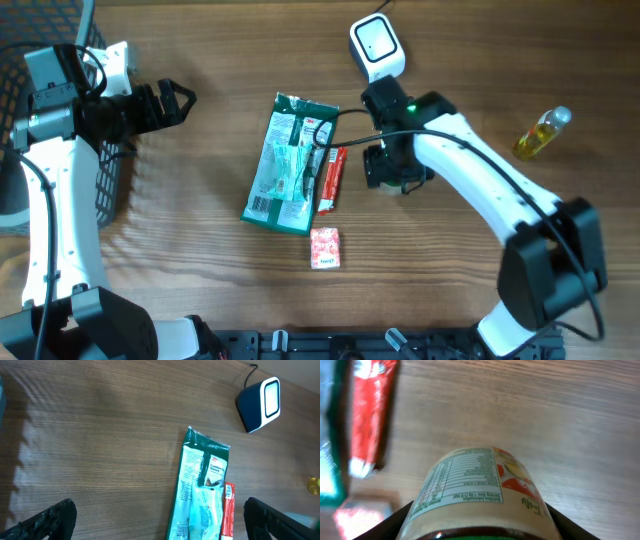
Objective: Scan the item barcode
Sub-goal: 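Hold the jar's label up against the white scanner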
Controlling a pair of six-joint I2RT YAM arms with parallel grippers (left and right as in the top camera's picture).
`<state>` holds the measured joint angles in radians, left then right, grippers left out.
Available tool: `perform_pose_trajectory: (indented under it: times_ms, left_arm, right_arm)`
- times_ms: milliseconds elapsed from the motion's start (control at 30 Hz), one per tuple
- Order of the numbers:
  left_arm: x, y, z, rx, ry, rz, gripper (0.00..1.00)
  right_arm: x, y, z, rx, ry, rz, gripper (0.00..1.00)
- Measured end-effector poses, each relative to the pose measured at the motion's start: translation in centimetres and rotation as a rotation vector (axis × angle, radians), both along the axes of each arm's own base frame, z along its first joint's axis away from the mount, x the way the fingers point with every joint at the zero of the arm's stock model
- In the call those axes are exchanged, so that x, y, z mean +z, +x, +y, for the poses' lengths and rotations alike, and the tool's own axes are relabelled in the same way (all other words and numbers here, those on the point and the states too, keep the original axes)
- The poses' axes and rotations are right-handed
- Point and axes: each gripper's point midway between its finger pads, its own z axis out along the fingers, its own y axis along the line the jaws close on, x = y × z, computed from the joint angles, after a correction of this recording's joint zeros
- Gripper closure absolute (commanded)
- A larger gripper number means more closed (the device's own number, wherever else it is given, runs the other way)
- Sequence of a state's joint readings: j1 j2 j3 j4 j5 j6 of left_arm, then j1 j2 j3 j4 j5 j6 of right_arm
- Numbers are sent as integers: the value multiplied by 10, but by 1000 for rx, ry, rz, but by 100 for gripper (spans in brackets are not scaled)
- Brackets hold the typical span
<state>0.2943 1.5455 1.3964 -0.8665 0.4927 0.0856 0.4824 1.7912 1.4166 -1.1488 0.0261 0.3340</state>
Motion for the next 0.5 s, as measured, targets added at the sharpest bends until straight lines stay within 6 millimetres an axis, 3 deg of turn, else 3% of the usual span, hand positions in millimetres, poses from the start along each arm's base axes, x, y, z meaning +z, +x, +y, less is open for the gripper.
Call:
perform_pose_trajectory:
  times_ms: [233, 367, 500]
  left_arm:
    - [0, 0, 0, 0, 0, 0, 0]
    - [0, 0, 0, 0, 0, 0, 0]
    - [0, 0, 0, 0, 0, 0, 0]
  right_arm:
    - [79, 3, 2, 37, 24, -52, 64]
    - [102, 15, 8, 56, 57, -122, 70]
    - [116, 51, 26, 73, 125, -281, 71]
